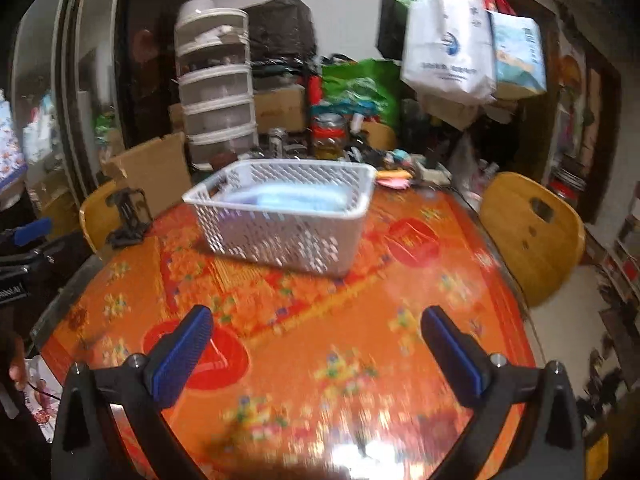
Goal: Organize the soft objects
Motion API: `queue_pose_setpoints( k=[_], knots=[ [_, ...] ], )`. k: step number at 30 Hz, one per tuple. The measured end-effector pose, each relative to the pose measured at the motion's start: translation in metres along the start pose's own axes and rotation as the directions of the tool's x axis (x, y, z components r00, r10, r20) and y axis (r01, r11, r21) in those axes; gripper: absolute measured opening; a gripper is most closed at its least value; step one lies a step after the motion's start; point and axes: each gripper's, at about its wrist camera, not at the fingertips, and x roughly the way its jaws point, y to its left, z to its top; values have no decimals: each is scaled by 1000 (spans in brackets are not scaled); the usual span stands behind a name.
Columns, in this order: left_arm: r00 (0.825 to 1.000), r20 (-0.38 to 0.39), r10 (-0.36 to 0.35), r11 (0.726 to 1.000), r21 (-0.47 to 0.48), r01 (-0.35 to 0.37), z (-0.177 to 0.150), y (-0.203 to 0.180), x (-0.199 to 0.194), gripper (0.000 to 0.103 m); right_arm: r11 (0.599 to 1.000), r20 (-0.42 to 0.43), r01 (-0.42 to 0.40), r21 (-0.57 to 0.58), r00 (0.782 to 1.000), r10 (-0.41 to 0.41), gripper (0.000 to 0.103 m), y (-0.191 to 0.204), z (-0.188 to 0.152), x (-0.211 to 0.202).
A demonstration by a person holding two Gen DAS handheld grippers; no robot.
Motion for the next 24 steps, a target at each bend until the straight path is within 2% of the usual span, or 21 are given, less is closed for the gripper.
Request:
queue_pose_setpoints(
  k=[5, 9, 14, 24],
  knots=[
    [999, -42, -16, 1000, -8, 16, -14, -6, -8, 103, 997, 56, 70, -26, 996, -69, 103, 11, -8, -24],
    [998, -53, -28, 999, -20, 27, -13, -12, -8, 103, 999, 66, 35, -13, 997, -34, 103, 9, -3, -24],
    [999, -35, -28, 999, -41, 27, -3, -12, -8, 103, 1000, 60, 24, -5, 998, -24, 103, 10, 2, -18],
    [997, -58, -43, 997, -61, 39, -2, -7, 2, 103, 1000, 59, 0, 25, 998, -2, 103, 6, 4, -11]
  ],
)
